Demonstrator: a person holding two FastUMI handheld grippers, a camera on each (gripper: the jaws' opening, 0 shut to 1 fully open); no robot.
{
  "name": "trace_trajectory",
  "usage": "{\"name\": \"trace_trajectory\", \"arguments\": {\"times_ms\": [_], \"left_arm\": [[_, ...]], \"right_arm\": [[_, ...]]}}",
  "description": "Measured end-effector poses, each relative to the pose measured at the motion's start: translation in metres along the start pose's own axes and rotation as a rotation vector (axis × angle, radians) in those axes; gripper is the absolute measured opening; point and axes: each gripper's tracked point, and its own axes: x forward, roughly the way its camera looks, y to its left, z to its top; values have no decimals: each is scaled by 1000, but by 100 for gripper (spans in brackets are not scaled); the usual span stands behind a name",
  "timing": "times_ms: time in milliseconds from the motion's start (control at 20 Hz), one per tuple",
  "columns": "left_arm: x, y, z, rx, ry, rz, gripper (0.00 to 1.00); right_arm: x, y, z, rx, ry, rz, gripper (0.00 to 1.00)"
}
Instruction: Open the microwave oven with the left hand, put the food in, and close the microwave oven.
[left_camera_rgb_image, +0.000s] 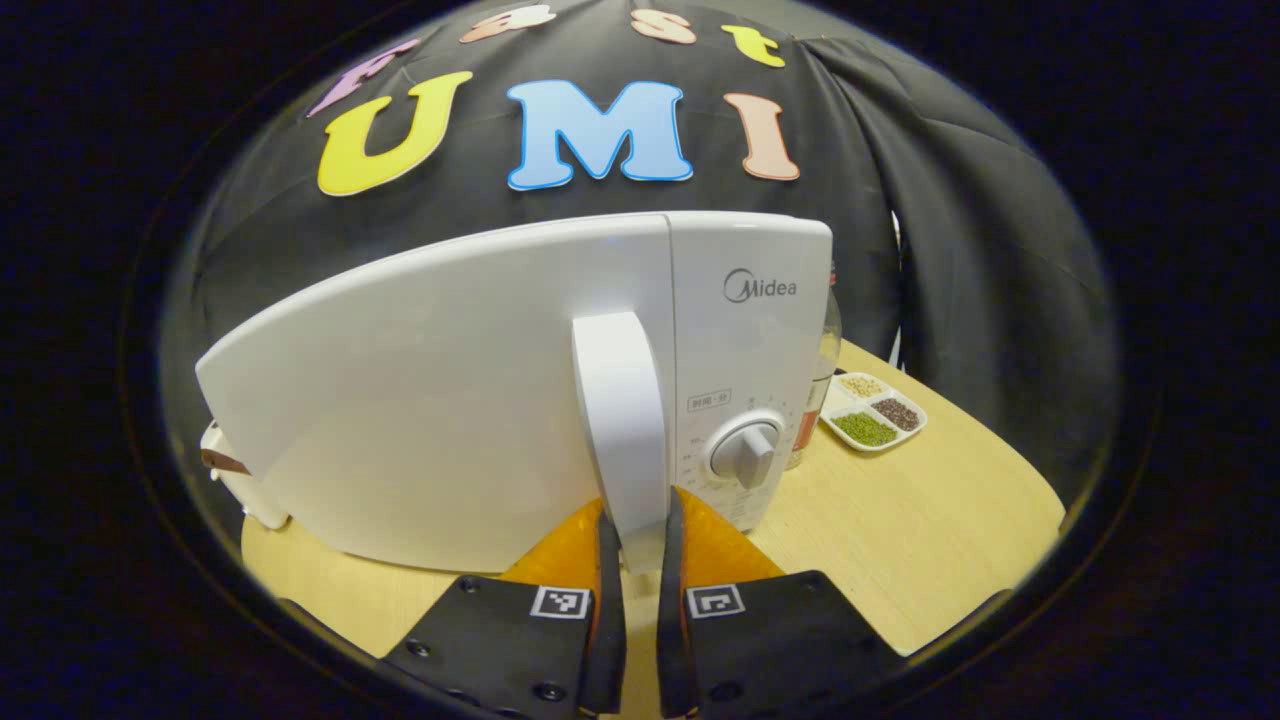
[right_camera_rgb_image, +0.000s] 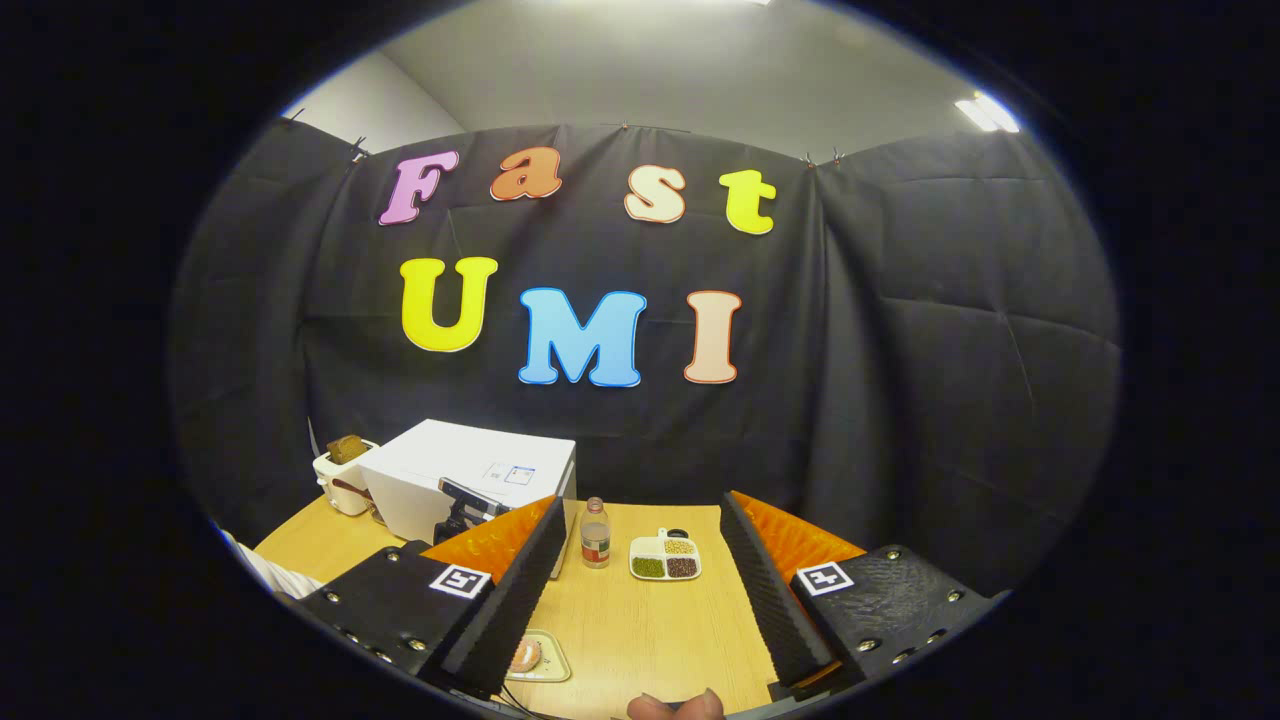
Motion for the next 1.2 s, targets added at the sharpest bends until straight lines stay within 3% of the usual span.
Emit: {"name": "trace_trajectory", "arguments": {"times_ms": [450, 1050, 1100, 1150, 1200], "left_arm": [[-1, 0, -2, -7, 11, 0, 21], [-14, 0, -12, -24, 1, -46, 22], [-20, 3, -18, -16, -2, -40, 22], [-31, 7, -52, -28, 75, -27, 21], [-44, 11, -104, -50, 186, -1, 7]], "right_arm": [[-2, -1, -10, 25, 20, 14, 96], [19, 34, -18, 9, 52, 69, 95], [21, 36, -17, 8, 49, 68, 95], [22, 37, -16, 6, 49, 68, 95], [24, 39, -17, 6, 47, 72, 95]]}}
